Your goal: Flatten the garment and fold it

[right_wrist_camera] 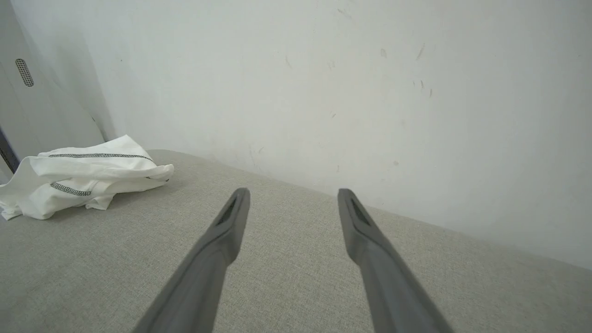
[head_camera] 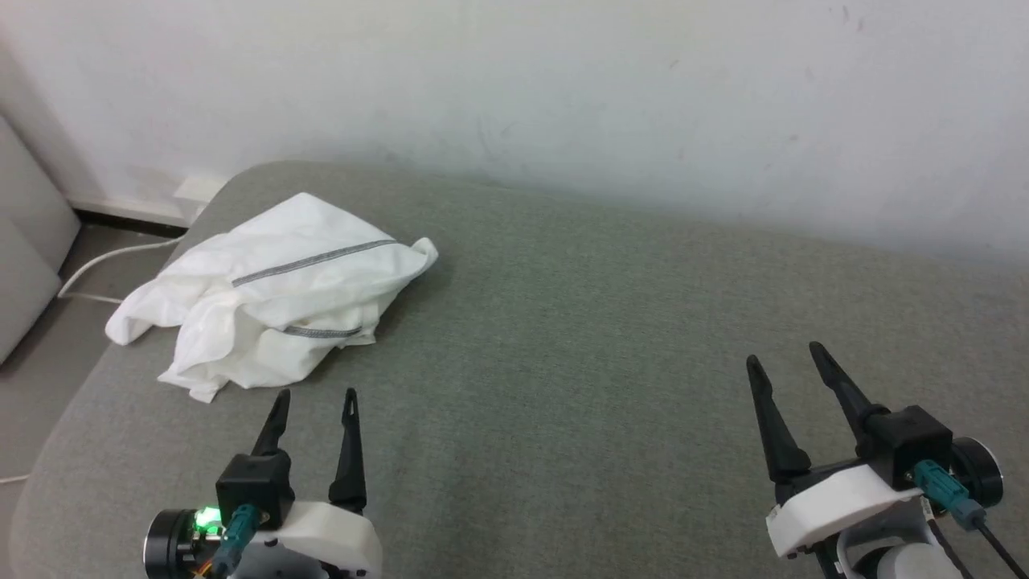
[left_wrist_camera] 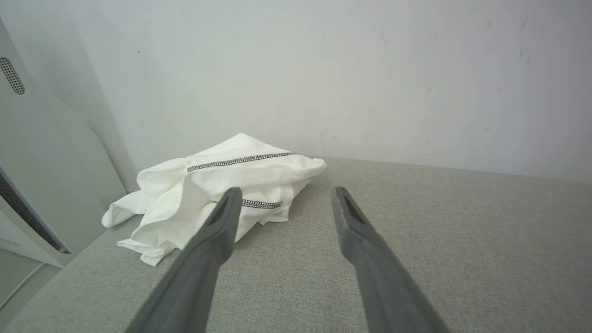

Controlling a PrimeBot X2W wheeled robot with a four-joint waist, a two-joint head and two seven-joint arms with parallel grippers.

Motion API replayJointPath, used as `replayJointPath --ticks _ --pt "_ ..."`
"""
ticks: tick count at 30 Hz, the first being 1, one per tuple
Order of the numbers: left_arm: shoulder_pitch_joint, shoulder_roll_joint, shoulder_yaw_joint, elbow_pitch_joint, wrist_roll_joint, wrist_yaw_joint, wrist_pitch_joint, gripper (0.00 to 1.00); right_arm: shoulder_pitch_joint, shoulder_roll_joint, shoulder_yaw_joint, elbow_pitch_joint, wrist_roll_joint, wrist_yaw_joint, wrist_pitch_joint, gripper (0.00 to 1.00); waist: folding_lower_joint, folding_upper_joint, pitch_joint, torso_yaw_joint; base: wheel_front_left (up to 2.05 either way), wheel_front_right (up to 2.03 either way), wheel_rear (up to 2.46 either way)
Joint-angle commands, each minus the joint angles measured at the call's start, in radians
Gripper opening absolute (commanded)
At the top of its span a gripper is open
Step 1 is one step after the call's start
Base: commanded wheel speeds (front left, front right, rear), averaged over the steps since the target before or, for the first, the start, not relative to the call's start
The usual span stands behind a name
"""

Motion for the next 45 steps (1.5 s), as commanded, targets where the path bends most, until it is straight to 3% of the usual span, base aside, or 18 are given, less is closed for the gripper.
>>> replayJointPath --ticks 1,45 --pt "0.016 0.000 -0.004 0.005 -0.004 0.007 -0.011 1.00 0.013 0.002 0.003 0.005 0.009 -0.001 -0.011 1.00 0.0000 -0.0001 0.000 0.023 0.00 0.00 0.00" --pt "0.043 -0.001 -0.040 0.028 -0.018 0.047 -0.103 1.00 0.023 0.004 0.069 0.063 0.050 -0.002 -0.103 1.00 0.0000 -0.0001 0.002 0.271 0.00 0.00 0.00"
